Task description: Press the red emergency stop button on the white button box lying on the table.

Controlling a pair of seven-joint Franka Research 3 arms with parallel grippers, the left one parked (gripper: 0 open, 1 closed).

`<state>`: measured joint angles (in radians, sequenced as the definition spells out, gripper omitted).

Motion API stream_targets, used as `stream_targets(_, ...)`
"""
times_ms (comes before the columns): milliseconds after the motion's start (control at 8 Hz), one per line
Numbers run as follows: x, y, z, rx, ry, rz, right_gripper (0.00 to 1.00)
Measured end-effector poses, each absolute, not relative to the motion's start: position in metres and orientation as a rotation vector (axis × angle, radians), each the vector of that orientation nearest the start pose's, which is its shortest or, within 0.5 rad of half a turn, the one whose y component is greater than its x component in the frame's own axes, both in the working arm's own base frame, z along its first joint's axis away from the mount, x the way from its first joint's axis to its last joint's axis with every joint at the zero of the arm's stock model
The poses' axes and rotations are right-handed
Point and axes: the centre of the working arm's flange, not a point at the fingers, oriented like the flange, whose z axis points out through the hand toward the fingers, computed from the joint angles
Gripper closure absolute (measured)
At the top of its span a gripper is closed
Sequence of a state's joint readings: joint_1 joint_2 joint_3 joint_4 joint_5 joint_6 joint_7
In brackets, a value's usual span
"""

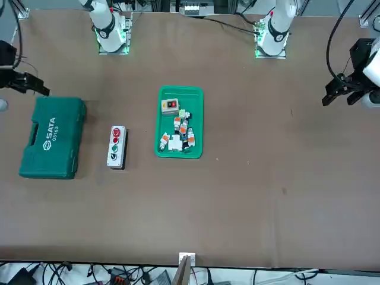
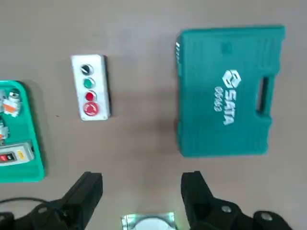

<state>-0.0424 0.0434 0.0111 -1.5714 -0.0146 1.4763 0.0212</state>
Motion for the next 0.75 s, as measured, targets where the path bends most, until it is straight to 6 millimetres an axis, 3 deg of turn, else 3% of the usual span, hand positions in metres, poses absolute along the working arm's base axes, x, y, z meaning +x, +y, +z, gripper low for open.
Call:
stream_targets(250, 0.530, 0.006, 0.598, -3.155, 0.017, 0.182, 0.00)
stream_targets(500, 0.514, 0.005, 0.603, -3.158, 0.021, 0.169, 0.00)
stream_targets(750, 0.514, -0.006, 0.601, -3.154, 0.050, 0.166, 0.00)
